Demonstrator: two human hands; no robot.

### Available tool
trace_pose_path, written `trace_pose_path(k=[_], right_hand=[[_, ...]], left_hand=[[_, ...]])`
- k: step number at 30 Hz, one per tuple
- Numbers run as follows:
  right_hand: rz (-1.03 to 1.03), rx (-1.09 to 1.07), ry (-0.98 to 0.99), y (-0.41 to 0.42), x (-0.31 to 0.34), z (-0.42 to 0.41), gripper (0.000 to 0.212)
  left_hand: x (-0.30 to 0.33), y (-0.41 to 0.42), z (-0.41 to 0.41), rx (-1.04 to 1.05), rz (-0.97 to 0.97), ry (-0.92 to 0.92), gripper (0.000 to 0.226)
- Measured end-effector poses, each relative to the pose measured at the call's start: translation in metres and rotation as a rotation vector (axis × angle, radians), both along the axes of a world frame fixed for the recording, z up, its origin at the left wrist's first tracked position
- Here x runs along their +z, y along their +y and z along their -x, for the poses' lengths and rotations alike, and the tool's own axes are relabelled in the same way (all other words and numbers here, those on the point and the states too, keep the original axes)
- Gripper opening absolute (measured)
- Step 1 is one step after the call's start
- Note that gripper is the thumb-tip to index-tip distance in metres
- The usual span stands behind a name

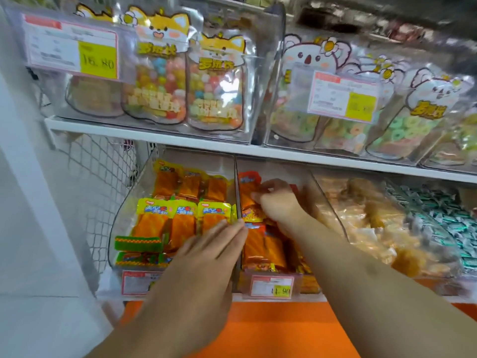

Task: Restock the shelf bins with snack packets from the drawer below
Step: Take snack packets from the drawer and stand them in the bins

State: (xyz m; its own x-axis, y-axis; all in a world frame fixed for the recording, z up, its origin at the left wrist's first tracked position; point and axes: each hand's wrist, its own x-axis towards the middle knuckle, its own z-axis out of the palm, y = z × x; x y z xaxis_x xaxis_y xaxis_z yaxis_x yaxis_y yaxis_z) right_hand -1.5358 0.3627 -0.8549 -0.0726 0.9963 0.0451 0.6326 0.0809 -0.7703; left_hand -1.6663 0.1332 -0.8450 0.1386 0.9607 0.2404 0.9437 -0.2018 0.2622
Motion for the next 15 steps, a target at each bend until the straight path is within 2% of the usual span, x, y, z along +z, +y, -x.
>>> trace_pose_path(k=[5, 11, 15], right_hand=[[-0.114, 0.075, -0.138, -0.001, -0.010, 0.006, 0.036], [-0.126, 0.207, -0.266, -0.009, 0.002, -0.001, 0.046], [-0.142, 0.193, -0.324, -0.012, -0.005, -0.013, 0.061]], left_hand=[[-0.016, 0.006, 0.003, -0.002, -0.003, 0.026, 0.114], [-0.016, 0.005, 0.002, 0.028, -0.024, 0.045, 0.112], [-0.019, 0.004, 0.002, 0.015, -0.025, 0.045, 0.109]])
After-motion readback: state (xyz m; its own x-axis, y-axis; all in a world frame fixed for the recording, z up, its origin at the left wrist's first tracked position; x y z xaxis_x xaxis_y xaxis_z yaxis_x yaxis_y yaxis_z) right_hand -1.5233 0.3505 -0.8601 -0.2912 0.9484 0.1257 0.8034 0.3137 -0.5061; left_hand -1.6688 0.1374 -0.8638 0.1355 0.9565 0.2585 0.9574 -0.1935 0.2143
